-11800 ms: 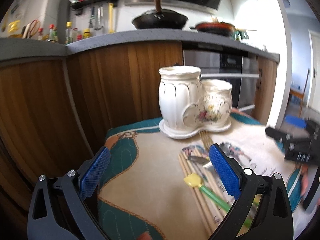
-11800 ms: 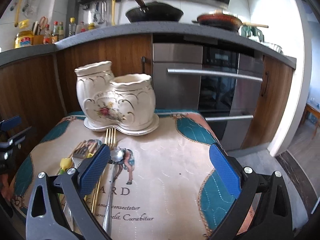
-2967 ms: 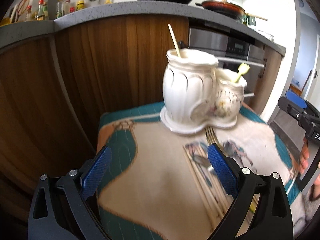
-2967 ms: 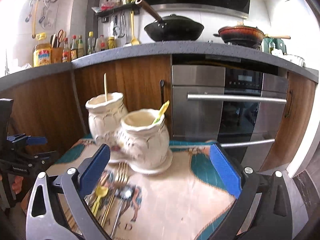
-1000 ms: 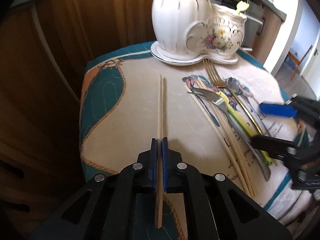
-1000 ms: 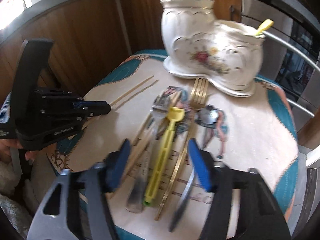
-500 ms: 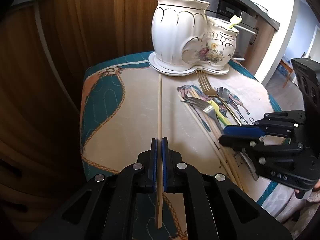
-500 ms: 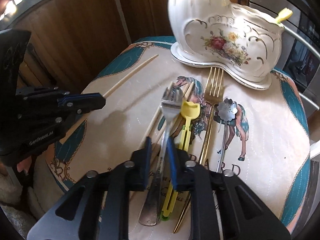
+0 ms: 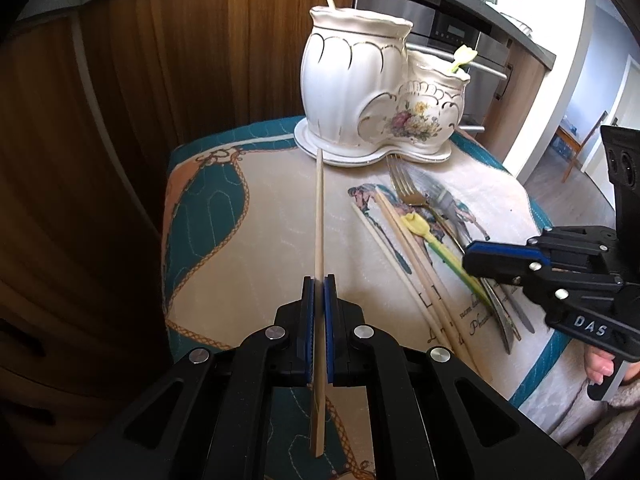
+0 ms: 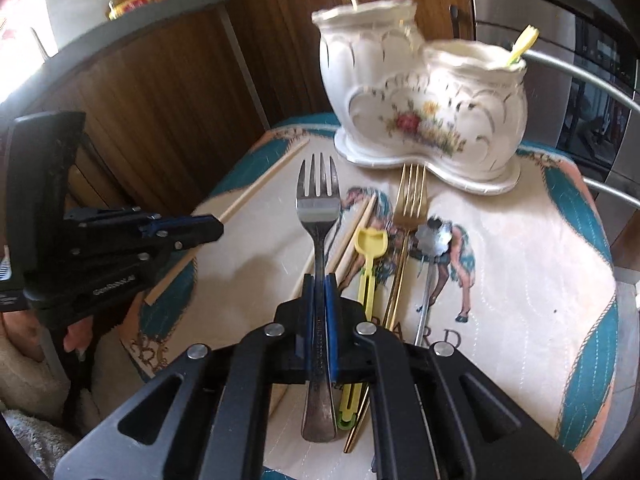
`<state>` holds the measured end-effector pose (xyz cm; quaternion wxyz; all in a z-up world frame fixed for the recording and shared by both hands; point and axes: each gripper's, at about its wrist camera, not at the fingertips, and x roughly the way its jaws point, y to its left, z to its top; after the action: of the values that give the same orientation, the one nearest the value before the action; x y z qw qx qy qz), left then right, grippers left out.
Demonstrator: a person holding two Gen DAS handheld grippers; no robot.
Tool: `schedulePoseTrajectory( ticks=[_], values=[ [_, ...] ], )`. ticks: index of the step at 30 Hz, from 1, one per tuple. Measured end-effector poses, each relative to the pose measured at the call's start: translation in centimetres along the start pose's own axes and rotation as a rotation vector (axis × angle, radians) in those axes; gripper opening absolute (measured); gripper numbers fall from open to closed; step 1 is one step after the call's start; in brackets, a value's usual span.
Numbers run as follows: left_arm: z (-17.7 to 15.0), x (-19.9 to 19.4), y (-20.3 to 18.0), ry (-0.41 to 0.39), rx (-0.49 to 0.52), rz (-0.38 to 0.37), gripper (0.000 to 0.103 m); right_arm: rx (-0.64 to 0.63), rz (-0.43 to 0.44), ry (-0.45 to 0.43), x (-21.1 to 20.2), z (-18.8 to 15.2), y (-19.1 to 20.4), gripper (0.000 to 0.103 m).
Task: Organize utensils
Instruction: 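Grasp another wooden chopstick with the left tool while the right tool grasps a silver fork, then drop the chopstick into the tall white pot with the left tool while the right tool lifts the fork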
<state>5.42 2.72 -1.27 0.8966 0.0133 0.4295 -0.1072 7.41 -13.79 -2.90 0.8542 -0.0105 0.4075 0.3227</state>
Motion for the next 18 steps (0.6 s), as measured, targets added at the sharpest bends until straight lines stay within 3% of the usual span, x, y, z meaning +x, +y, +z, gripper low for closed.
schedulePoseTrajectory(
  ticks=[10,18],
  values=[
    [0.4,-1.3,-0.1,-0.051,-0.004,-0.026,0.005,-0.085,-0.025,-0.176,-4.7,-0.5,0.1,0.006],
    [0.3,-1.4,-0.2,-0.055,-0.002,-0.030,0.005,-0.105,-0.038,-0.241,-6.0,-1.0,0.1,0.006]
  ],
)
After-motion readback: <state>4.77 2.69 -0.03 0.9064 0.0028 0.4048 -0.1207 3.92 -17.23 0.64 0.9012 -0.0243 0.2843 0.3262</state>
